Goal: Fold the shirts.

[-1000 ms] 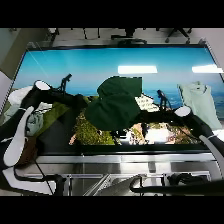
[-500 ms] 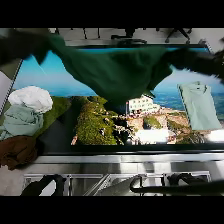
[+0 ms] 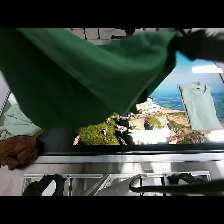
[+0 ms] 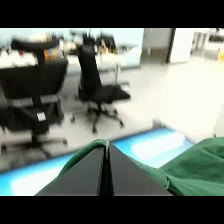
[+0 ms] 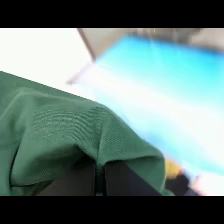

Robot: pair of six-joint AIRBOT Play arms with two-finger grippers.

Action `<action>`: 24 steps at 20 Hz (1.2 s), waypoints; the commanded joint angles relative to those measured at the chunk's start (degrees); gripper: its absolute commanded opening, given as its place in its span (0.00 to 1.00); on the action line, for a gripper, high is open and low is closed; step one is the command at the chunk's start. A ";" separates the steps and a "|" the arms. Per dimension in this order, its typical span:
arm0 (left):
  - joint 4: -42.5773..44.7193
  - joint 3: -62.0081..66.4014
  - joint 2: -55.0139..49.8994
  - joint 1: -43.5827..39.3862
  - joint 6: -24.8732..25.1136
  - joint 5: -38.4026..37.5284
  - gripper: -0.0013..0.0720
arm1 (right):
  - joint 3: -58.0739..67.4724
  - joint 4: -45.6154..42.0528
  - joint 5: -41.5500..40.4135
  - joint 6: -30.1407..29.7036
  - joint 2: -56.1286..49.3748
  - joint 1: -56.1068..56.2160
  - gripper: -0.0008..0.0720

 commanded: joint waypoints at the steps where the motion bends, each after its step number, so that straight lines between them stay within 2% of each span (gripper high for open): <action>1: 1.79 -9.49 -7.67 -3.21 -0.02 -3.54 0.03 | -12.63 -0.50 1.95 -0.87 -4.61 1.05 0.04; 3: 1.79 -16.46 -14.69 -6.21 1.86 -2.62 0.03 | -22.77 -0.50 -0.39 -3.32 -8.24 2.27 0.04; 6: 1.77 -23.96 -27.17 -10.01 4.63 1.20 0.04 | -33.97 -0.48 -8.02 -8.57 -15.96 2.78 0.04; 10: 1.60 -23.43 -42.62 -10.99 6.16 6.69 0.04 | -33.83 -0.04 -16.02 -12.41 -27.17 2.45 0.07; 11: 1.51 -21.22 -45.35 -10.36 5.84 6.16 0.04 | -32.11 -0.04 -16.48 -13.75 -28.46 2.27 0.30; 12: 1.53 -18.53 -47.56 -9.86 5.73 4.90 0.26 | -30.16 -0.20 -16.46 -13.81 -28.74 1.84 0.49; 13: 1.55 -15.85 -49.03 -9.18 5.70 3.26 0.72 | -27.93 -0.35 -15.87 -13.79 -28.26 0.90 0.56; 14: 1.62 -12.79 -50.27 -8.13 5.42 0.96 0.96 | -25.94 -0.74 -14.91 -13.62 -27.30 -0.50 0.56; 16: 1.79 -7.10 -51.63 -5.79 3.80 -5.01 0.94 | -24.02 -2.47 -12.26 -10.56 -23.54 -4.63 0.58; 17: 1.84 -5.25 -51.69 -4.42 3.26 -7.45 0.94 | -24.04 -4.35 -10.32 -8.00 -21.11 -7.21 0.69; 18: 1.84 -3.72 -51.65 -2.89 2.71 -9.64 0.94 | -24.20 -7.48 -8.00 -4.81 -19.04 -9.62 0.75; 21: 1.81 -3.98 -51.67 -0.04 0.79 -14.29 0.94 | -28.57 -16.39 -2.32 1.97 -13.07 -13.70 0.75; 24: 1.75 -10.10 -51.67 -0.28 0.83 -12.17 0.94 | -41.53 -15.45 -3.08 2.38 -7.28 -11.28 0.75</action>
